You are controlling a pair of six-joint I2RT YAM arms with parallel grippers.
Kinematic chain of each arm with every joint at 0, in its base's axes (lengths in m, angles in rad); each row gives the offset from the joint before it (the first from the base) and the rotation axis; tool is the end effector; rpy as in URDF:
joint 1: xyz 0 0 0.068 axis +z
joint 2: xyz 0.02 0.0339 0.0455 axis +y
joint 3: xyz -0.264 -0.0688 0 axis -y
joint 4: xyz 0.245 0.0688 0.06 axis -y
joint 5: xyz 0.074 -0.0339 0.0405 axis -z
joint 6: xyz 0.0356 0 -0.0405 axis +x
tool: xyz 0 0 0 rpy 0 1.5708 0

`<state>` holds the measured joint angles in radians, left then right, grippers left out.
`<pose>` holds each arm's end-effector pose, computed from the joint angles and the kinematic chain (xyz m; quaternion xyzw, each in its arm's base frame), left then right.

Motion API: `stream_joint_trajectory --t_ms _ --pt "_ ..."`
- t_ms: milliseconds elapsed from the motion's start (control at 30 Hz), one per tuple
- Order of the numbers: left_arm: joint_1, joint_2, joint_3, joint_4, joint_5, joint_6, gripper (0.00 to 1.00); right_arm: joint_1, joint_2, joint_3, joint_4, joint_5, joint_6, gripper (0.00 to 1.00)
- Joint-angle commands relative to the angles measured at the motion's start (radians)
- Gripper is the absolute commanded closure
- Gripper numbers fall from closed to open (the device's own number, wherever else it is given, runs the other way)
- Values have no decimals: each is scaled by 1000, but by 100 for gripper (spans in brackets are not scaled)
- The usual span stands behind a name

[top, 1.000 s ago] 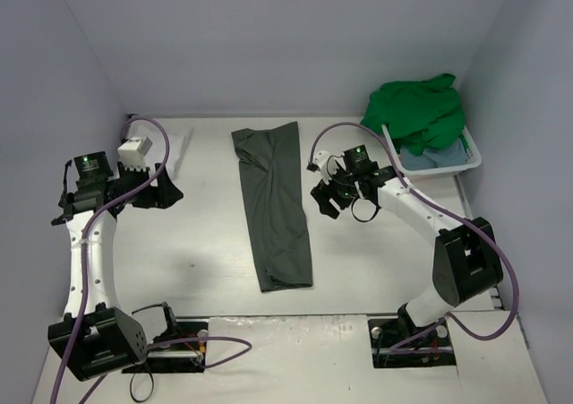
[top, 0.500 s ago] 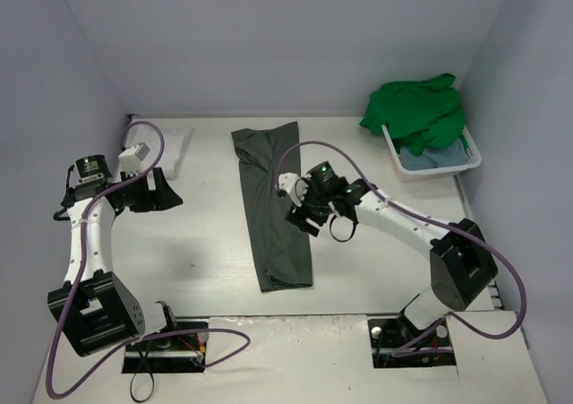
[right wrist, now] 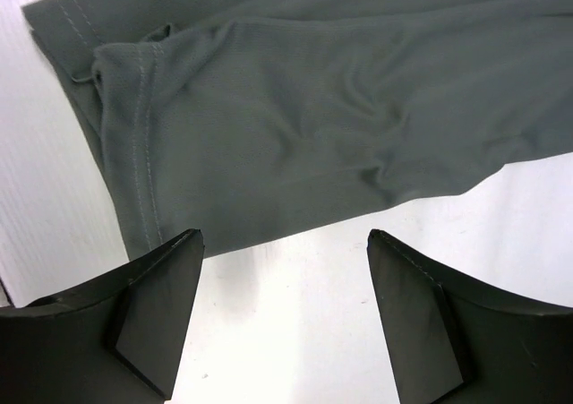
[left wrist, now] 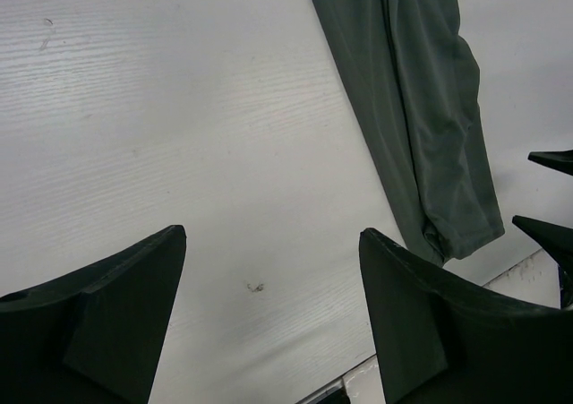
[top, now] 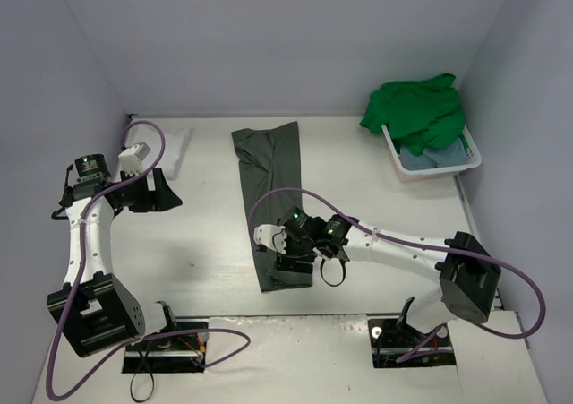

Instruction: Fold and stack the t-shirts

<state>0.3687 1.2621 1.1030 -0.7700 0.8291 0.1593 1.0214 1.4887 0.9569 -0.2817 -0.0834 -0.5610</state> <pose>0.2426 0.0656 0.3069 0.0356 0.8771 -0.2937 0.3784 0.1620 0.2703 0.2245 -0.6711 0.6417 0.1220 0.3508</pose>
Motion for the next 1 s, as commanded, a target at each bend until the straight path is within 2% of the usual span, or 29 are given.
stream_joint_trajectory --t_ms 0,100,267,467,967 --pt "3 -12 54 -29 7 63 28 25 -54 -3 -20 14 -1 29" --pt "4 -33 -6 23 21 57 28 39 -47 -26 -17 4 1 29" --pt "6 -49 -3 34 16 88 28 40 -28 -61 38 11 9 29" --pt "4 -75 -66 63 19 92 28 -20 -34 -86 99 19 9 29" --pt "7 -49 -69 40 41 115 29 -23 -30 -115 121 17 18 28"
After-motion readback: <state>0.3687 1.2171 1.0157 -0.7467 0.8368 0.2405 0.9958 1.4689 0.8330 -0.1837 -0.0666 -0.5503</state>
